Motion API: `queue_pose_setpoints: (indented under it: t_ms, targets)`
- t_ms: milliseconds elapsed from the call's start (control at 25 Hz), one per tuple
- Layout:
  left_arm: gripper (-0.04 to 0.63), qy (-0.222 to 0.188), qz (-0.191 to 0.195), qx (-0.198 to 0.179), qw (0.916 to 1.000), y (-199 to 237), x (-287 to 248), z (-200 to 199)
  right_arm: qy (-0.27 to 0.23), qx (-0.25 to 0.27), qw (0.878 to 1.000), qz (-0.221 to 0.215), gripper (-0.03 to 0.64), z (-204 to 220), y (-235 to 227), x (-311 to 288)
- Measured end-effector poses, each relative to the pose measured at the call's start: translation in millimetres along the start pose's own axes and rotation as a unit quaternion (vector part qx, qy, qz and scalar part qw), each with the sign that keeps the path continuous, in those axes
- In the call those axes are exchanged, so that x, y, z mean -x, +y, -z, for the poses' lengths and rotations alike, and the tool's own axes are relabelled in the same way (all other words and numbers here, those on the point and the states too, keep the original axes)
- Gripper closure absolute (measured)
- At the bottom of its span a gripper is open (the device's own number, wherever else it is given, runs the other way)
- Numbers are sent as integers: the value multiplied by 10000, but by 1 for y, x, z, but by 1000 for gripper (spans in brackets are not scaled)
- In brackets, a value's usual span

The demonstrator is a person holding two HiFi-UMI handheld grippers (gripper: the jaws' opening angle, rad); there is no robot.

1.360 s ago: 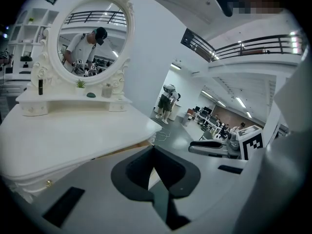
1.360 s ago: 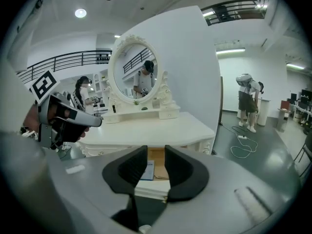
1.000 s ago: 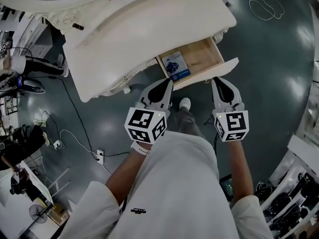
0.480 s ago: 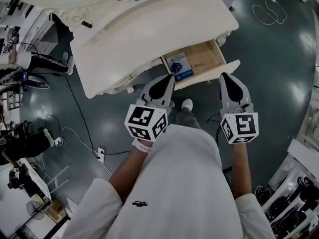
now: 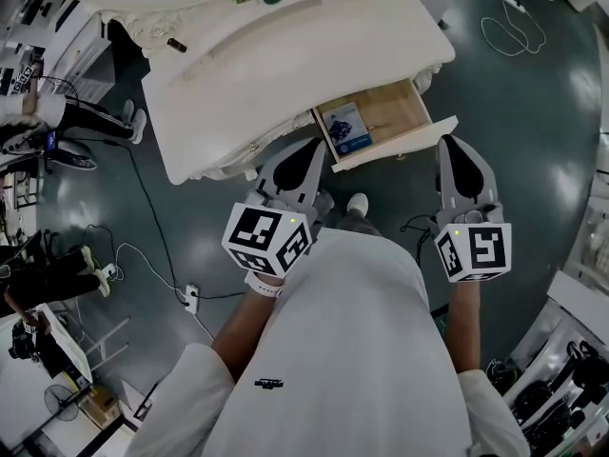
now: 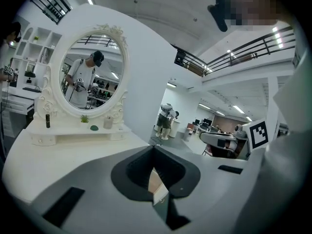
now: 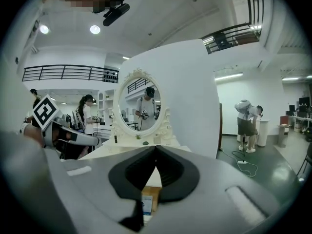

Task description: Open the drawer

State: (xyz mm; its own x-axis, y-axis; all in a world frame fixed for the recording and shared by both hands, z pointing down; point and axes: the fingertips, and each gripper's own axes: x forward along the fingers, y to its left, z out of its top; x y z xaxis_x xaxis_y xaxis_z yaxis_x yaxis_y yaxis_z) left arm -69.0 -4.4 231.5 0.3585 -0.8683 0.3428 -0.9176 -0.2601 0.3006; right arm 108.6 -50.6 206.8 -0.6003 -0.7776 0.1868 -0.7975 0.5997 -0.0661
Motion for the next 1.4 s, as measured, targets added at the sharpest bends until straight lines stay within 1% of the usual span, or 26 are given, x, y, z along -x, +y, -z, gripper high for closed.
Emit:
queue_pose_setpoints:
  t_ms: [240,520,680,920,1160,1400]
  targets:
    - [588,-184,-2,-148,9997,-1,15,-19,-118,123,9999,-7,604,-18,6,11]
    - [588,-519,-193,-194,9983,7,36,-31,-269,230,9993,110,604,-32,10,28]
    - [588,-648,-182,-274,9974,3,43,-40,-354,219,9990,178,604,-39,7,35]
    - [588,-823,-179,-297,9960,1,43,-53,-451,223,9985,228,605,-46,2,38]
    - [588,-861,-95,-312,9958,-3,39,-60,-371,136,9990,185,606,-41,0,32]
    - [588,-835,-52,-303,9960,-4,34,-59,-363,226,9990,87,606,-44,2,32]
